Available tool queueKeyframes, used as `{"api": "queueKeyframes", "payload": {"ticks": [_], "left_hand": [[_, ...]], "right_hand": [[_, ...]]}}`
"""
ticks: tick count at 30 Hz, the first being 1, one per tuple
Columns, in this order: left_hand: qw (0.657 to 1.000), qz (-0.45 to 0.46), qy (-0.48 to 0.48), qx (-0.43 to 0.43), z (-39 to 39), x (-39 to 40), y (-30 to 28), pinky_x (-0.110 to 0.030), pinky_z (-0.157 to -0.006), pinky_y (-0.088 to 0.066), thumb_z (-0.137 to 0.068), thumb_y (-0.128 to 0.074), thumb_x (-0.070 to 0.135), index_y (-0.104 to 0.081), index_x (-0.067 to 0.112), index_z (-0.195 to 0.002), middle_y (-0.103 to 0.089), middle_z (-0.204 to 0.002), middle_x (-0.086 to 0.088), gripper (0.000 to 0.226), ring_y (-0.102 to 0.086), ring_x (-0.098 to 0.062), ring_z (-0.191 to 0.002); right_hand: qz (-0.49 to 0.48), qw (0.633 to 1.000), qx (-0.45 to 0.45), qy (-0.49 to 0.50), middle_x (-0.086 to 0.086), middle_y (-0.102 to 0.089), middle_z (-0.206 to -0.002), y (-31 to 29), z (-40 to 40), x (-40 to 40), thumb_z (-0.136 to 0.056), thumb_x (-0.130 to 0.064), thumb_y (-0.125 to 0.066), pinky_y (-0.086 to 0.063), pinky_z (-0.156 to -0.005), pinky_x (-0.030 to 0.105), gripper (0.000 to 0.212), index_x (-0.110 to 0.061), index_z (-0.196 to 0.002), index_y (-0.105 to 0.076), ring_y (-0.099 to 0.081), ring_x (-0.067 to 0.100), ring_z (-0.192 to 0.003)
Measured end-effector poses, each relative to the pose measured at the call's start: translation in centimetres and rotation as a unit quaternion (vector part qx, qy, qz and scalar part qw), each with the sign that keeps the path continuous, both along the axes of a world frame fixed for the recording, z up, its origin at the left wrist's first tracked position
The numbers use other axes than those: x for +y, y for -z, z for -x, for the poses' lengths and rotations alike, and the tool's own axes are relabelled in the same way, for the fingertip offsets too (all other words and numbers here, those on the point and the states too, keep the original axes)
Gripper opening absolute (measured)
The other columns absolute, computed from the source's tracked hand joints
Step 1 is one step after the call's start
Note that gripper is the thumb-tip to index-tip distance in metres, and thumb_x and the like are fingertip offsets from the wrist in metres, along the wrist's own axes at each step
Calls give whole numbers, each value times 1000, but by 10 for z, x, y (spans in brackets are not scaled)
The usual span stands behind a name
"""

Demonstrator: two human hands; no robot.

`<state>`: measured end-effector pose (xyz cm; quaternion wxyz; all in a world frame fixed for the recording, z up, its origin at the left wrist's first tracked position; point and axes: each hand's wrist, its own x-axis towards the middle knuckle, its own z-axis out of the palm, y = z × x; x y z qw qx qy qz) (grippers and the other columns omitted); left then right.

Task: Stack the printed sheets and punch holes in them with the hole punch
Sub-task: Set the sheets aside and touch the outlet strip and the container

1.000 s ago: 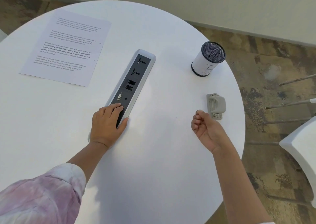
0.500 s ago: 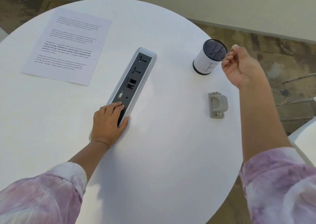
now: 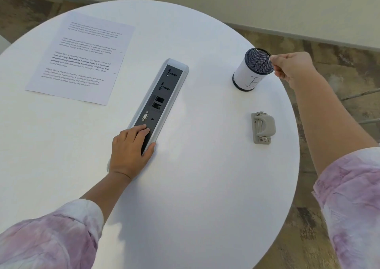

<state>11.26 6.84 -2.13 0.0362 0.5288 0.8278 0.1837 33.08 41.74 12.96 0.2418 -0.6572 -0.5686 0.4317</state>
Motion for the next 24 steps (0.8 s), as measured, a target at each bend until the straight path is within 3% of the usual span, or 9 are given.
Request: {"api": "queueKeyframes", "payload": {"ticks": [2, 7, 12, 16, 20, 24], "left_hand": [[1000, -7, -1, 2, 0, 0, 0, -42, -81, -42, -84, -42, 42, -63, 10, -109, -60, -120, -4, 46, -47, -24, -102], [1000, -8, 1, 6, 0, 1, 2, -41, -81, -41, -84, -43, 42, -63, 10, -109, -60, -120, -4, 45, -46, -24, -101], [1000, -9, 2, 8, 1, 1, 2, -41, -80, -41, -84, -44, 42, -63, 10, -109, -61, -120, -4, 45, -46, -24, -101], [1000, -10, 0, 7, 1, 0, 3, -41, -81, -40, -84, -43, 42, -63, 10, -109, -61, -120, -4, 45, -45, -23, -102], [1000, -7, 1, 11, 1, 0, 2, -41, -80, -41, -85, -43, 43, -63, 10, -109, -61, -120, -3, 45, -47, -24, -101], [1000, -12, -1, 8, 0, 0, 1, -40, -81, -40, -85, -43, 43, -63, 11, -109, -61, -120, -3, 45, -45, -22, -102]], "right_hand": [[-9, 1000, -8, -6, -1, -55, -66, 3, 0, 1, -87, -20, -63, -45, -45, 9, 16, -13, -73, -63, -48, 3, -54], [-11, 999, -21, -22, -2, -54, -65, 10, 2, 3, -93, -15, -53, -44, -43, 8, 13, -9, -93, -65, -47, 0, -40], [-19, 999, -41, -23, -3, -57, -65, 13, 2, 6, -90, -15, -56, -44, -44, 10, 21, -4, -102, -68, -49, 1, -47], [-63, 995, -45, -60, -6, -57, -68, 7, 2, -12, -88, -20, -60, -47, -50, 10, 14, -11, -98, -66, -52, 1, -59], [-98, 986, -21, -133, -6, -56, -67, 11, 4, -58, -87, -17, -60, -45, -50, 13, 6, -17, -92, -63, -51, -1, -55], [-71, 975, -27, -208, -2, -55, -66, 37, -2, -117, -87, -15, -59, -43, -59, 20, 8, -13, -92, -65, -49, 6, -58]]}}
